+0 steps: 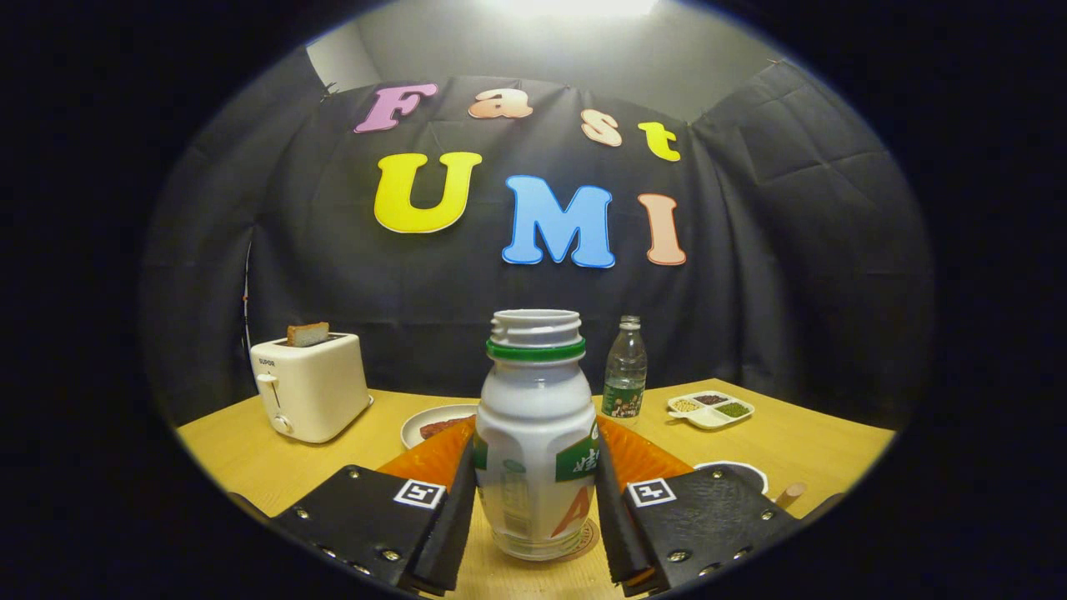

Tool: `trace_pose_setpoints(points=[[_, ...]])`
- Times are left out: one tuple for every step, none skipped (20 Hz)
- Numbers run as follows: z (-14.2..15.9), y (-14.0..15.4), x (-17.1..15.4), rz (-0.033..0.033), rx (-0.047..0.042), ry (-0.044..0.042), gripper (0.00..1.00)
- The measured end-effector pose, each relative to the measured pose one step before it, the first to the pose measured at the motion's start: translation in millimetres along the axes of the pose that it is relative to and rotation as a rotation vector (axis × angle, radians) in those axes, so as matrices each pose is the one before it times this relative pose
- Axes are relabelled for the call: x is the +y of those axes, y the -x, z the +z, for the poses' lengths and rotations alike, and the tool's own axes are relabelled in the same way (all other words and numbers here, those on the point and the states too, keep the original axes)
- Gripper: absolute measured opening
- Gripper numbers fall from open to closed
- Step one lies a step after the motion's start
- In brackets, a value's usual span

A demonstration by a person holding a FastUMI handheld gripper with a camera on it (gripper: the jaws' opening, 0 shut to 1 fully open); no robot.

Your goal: Take the bottle from table, then pour the juice into the cup, finally place the bottle on the coaster

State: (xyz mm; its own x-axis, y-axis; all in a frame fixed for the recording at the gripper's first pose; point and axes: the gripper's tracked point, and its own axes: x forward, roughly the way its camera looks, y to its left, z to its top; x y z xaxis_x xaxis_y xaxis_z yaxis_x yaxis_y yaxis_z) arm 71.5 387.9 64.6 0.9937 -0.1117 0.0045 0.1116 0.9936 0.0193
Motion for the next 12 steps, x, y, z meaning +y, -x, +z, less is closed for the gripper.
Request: trace_pose_setpoints(points=[[-3.21,-1.80,-3.56,-0.00144,0.00319,-0.00062,0.65],[-2.08,-2.13,-3.44,-0.01006,0.00693,0.00303,0.65],[-1.82,-1.82,-1.62,0.00418,-0.00135,0.00155,0.65],[0.93,-3.07,1.68,0.00811,-0.00683,-0.00310,0.65],[-1.02,-3.52,0.31,0.00513,-0.00468,0.00299,0.65],[-2.17,-3.36,-1.26,-0.00390,-0.00040,0.00836,0.65],[-3.86,-4.25,-3.56,-0.01124,0.00359,0.01171,0.65],[-3.09,-3.64,0.46,-0.00041,0.00391,0.00987,0.65],[-4.80,-3.90,2.76,0.00825,0.00775,0.00684,0.65],[-4.35,-2.74,2.80,0.00644,0.00884,0.00697,0.65],[-4.72,-2.46,-0.01,0.00425,0.01030,0.00434,0.65],[-3.61,-0.86,2.51,0.00586,0.01099,-0.00153,0.65]])
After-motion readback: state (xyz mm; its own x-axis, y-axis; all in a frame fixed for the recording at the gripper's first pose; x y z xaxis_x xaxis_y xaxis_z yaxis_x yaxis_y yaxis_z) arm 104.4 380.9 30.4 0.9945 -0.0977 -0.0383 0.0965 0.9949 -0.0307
